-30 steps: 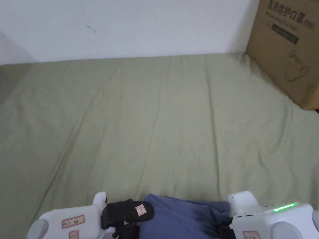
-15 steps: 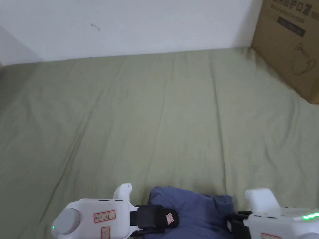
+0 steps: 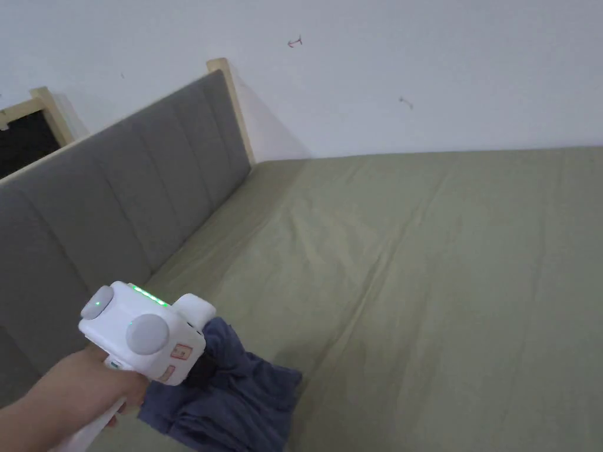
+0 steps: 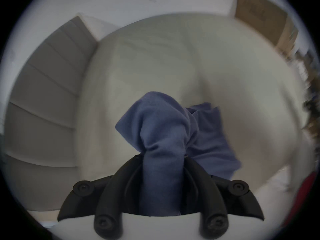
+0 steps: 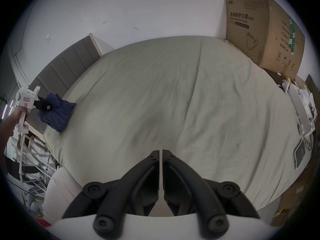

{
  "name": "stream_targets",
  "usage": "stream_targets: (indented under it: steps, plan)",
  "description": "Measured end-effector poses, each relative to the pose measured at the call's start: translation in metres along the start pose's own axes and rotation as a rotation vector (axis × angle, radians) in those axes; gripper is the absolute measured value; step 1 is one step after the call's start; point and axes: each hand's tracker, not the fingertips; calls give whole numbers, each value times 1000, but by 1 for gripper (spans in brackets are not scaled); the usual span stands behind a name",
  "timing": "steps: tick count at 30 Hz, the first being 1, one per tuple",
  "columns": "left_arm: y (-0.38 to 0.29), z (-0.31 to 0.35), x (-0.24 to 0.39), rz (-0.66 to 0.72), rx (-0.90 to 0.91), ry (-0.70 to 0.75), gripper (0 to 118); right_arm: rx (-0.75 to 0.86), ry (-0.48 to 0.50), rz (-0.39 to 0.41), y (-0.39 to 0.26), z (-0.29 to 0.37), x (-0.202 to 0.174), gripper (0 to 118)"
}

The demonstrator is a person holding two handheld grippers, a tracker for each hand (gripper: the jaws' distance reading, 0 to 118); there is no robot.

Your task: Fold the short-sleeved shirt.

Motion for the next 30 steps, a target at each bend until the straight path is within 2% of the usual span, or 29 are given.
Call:
stream_targets:
  steps: [4, 5, 6, 7, 8, 10, 11, 12, 14, 17, 19, 20, 21, 22, 23, 24, 25, 27, 30]
  plan:
    - [-6, -45, -14, -289, -149, 412, 26, -18, -54, 31, 5, -1, 1, 3]
    - [-6, -56, -22, -307, -145, 457, 37, -15, -60, 33, 6, 0, 1, 3]
    - [-7, -55, -28, -276, -121, 453, 69, -14, -61, 34, 7, 0, 0, 3]
    - [-8, -52, -35, -218, -88, 449, 95, -13, -62, 31, 8, 1, -1, 3]
    - [-10, -51, -41, -79, -25, 330, 95, -13, -61, 27, 10, 1, -1, 3]
    - [-11, -31, -52, 53, 29, 279, 108, -12, -60, 24, 11, 2, -1, 3]
    - [-11, -20, -57, 116, 77, 244, 108, -9, -62, 26, 12, 3, -2, 3]
    - [-8, 1, -66, 93, 184, 483, 107, -5, -65, 30, 13, 4, -3, 3]
    - [-13, 35, -66, 247, 324, 400, 107, 9, -65, 33, 15, 7, -4, 3]
    - [-25, 69, -54, 503, 515, 71, 108, 45, -46, 24, 18, 17, -7, 3]
    - [-31, 81, -28, 604, 553, -122, 109, 66, -32, 25, 20, 25, -10, 3]
    - [-37, 80, -3, 714, 430, -364, 108, 81, -27, 29, 22, 31, -11, 3]
    - [-39, 86, 17, 713, 449, -431, 98, 96, -24, 32, 24, 36, -13, 3]
    - [-41, 94, 41, 703, 495, -471, 77, 112, -19, 34, 24, 40, -11, 3]
    - [-40, 104, 68, 663, 533, -466, 42, 128, -15, 34, 26, 46, -11, 3]
    - [-39, 114, 91, 619, 545, -442, 0, 138, -11, 32, 28, 52, -11, 3]
    - [-42, 125, 118, 576, 559, -397, 0, 144, -3, 30, 31, 60, -11, 3]
    - [-49, 151, 157, 531, 673, -458, 0, 166, 30, 24, 34, 73, -7, 3]
    - [-52, 187, 197, 484, 800, -390, 0, 257, 49, 18, 39, 104, -12, 3]
